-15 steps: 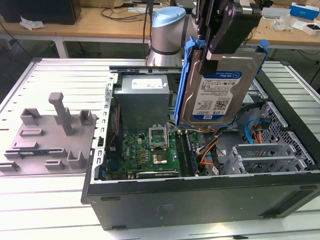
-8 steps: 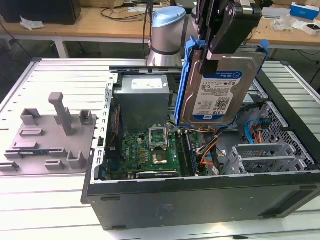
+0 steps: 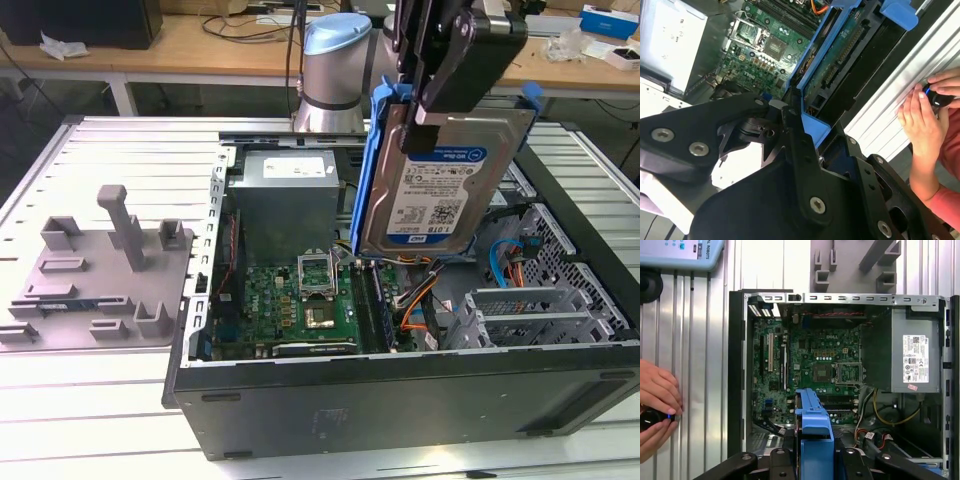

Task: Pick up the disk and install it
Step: 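Insert the disk into the insertion slot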

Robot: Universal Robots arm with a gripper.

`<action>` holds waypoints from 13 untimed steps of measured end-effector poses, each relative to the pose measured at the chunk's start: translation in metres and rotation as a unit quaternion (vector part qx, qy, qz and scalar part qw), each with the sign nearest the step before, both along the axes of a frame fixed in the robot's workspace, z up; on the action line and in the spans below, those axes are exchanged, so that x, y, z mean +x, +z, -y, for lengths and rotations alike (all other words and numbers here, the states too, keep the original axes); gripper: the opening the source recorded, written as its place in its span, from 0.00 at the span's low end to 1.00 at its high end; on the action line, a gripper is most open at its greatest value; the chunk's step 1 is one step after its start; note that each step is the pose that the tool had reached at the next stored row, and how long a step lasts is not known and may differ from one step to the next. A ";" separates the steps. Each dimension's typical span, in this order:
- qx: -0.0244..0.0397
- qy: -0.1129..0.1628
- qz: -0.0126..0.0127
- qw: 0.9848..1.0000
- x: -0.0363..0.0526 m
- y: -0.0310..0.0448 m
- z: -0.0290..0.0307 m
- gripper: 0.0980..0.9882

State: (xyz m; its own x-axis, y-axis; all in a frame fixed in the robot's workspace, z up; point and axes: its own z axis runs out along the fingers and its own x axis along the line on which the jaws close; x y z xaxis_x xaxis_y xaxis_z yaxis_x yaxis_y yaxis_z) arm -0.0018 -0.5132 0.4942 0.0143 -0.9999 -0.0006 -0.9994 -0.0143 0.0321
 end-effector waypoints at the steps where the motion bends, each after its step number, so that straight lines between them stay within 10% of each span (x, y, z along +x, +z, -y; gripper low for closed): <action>1: 0.000 0.000 0.000 1.000 0.0013 -0.0002 0.0016 0.30; 13: 0.009 0.000 0.000 1.000 0.0205 -0.0023 0.0111 0.30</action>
